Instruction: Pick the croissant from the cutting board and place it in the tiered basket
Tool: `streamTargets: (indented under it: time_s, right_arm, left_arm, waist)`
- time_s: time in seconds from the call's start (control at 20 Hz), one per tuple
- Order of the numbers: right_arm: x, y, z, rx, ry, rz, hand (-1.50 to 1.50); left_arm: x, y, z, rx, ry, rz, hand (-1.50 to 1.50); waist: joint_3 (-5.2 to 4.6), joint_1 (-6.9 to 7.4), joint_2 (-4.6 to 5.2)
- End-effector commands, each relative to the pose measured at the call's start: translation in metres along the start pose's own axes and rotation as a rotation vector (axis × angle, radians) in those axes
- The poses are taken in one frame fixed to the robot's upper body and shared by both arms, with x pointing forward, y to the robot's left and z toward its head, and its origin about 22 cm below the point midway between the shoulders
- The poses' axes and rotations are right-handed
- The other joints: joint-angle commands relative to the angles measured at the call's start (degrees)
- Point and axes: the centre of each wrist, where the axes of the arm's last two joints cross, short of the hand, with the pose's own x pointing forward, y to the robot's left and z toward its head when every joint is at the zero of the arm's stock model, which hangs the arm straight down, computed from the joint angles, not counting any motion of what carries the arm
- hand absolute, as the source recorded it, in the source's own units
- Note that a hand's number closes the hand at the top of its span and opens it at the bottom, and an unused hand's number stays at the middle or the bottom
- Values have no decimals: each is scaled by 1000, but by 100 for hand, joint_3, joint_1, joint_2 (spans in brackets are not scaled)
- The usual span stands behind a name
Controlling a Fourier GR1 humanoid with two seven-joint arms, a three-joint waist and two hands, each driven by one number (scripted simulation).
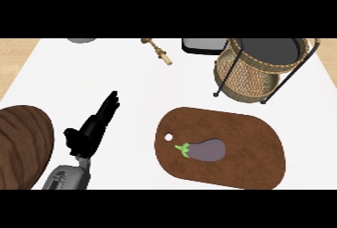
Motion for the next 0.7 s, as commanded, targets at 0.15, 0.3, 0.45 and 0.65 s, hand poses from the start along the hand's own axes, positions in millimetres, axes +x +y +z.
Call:
streamTargets:
  time_s: [0.15, 0.3, 0.45, 0.65]
  right_arm:
    - [63, 45, -46, 70, 5, 5, 150]
    - [75, 75, -57, 102, 3, 8, 150]
    - [64, 95, -66, 116, 6, 11, 150]
    - [70, 125, -76, 146, 12, 11, 150]
  left_arm:
    - [6, -11, -11, -11, -9, 0, 0]
    - [1, -4, -12, 7, -26, -3, 0]
    - [4, -6, -1, -16, -4, 9, 0]
    - [2, 2, 1, -15, -32, 20, 0]
  waist:
    - [3, 82, 36]
    - [3, 43, 31]
    - [7, 96, 39]
    - [6, 149, 64]
